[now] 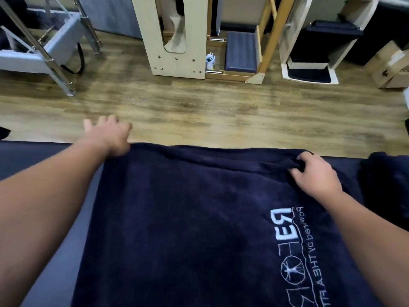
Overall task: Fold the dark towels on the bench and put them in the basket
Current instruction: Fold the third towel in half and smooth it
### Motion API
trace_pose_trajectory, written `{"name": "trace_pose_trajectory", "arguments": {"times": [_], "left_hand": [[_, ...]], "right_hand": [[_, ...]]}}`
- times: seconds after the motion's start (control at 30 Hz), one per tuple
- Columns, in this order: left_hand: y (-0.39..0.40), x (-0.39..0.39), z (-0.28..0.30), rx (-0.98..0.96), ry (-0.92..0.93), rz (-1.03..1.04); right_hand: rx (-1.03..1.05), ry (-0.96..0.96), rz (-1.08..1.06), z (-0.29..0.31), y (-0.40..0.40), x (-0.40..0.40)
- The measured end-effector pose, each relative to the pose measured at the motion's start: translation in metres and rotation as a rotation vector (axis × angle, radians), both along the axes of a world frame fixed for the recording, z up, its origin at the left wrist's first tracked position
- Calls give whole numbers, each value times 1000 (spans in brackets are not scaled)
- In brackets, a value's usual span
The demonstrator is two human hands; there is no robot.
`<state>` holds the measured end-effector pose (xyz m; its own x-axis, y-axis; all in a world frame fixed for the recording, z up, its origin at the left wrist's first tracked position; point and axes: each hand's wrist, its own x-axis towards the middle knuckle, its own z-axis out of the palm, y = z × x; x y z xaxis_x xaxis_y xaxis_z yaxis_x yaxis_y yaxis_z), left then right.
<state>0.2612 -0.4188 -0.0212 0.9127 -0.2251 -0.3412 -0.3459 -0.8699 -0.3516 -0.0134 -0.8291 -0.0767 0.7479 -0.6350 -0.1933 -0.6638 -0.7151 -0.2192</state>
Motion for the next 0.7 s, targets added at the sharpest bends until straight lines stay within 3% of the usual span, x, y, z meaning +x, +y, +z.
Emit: {"name": "trace_pose_trajectory", "arguments": {"times": [0.1, 0.17, 0.23, 0.33, 0.43, 0.5, 0.63, 0.7], "left_hand": [[-40, -47, -7, -227, -23, -154], [-73, -87, -8, -314, 249, -142], [-99, -126, -15, -188, 429, -110], [-115, -159, -38, -86, 453, 7], [-113, -156, -51, -168, 484, 151], [-112, -147, -50, -199, 531, 199], [-116, -141, -47, -201, 562, 220], [-116, -141, -47, -202, 550, 214]], "right_hand": [[178, -58, -106, 9, 0, 4], [373, -139, -281, 16, -7, 4], [432, -79, -323, 20, -15, 5], [245, 31, -200, 26, -25, 10], [-110, -207, -298, 33, -44, 21], [-168, -321, -415, 40, -49, 31], [-19, 59, -242, 19, -50, 37], [52, 160, -162, 7, -47, 29]]}}
